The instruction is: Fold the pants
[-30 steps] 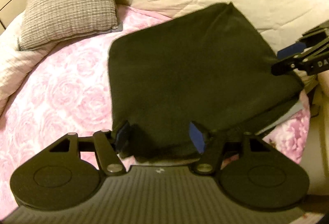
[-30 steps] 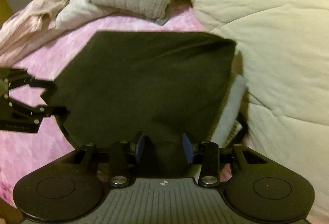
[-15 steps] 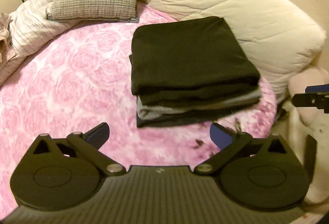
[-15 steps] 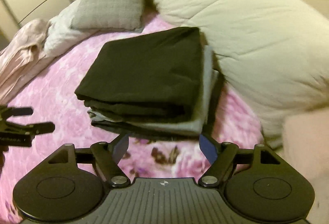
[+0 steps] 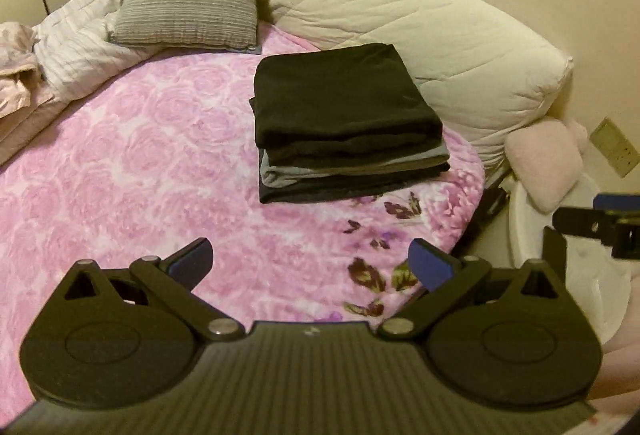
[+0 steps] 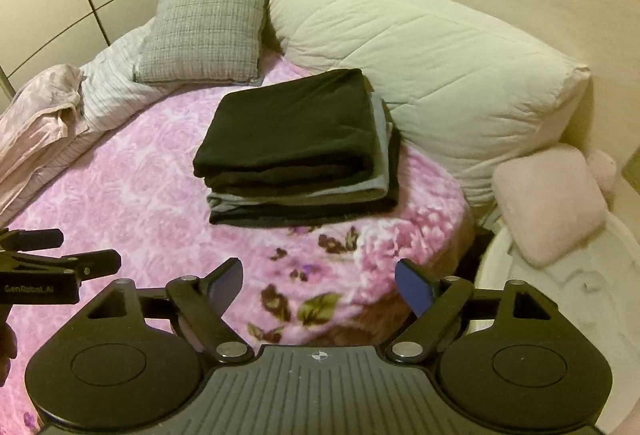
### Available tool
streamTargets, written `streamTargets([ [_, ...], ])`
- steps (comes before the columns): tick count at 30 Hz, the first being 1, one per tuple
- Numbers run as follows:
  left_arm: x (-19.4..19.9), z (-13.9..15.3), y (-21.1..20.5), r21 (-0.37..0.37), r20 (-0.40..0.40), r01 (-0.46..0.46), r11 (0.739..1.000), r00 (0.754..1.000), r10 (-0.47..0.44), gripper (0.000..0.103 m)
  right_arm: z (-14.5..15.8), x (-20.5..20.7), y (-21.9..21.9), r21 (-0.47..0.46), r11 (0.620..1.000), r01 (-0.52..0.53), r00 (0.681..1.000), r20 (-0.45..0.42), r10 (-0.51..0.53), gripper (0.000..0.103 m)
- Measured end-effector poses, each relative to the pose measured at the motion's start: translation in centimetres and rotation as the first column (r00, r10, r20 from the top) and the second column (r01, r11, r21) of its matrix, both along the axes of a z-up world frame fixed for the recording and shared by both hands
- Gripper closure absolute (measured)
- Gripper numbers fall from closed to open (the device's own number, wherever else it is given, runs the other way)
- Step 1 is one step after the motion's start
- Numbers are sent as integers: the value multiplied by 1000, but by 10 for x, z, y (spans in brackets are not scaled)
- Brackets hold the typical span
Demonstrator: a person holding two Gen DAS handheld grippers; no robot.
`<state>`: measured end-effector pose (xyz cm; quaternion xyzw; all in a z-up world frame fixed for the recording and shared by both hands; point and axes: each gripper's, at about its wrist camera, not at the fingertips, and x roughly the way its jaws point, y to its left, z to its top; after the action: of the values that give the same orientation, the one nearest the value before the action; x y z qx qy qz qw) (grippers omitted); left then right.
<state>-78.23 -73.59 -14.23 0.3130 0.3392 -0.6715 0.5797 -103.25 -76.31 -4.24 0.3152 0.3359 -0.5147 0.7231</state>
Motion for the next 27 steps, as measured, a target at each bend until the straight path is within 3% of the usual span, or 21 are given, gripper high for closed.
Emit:
streamTargets([
  [7, -2, 11, 17, -1, -43, -53, 999, 998, 53, 1, 7, 6, 19, -8, 1000, -4, 1000, -10, 4, 21],
  [20, -9, 22, 36, -5, -2, -100, 995, 995, 100, 1, 18, 3, 25, -23, 999, -39, 999, -28, 38, 15],
  [27, -8, 29, 40, -12, -34, -124, 992, 992, 123, 1, 22, 4, 30, -30, 999, -35, 999, -14, 35, 15],
])
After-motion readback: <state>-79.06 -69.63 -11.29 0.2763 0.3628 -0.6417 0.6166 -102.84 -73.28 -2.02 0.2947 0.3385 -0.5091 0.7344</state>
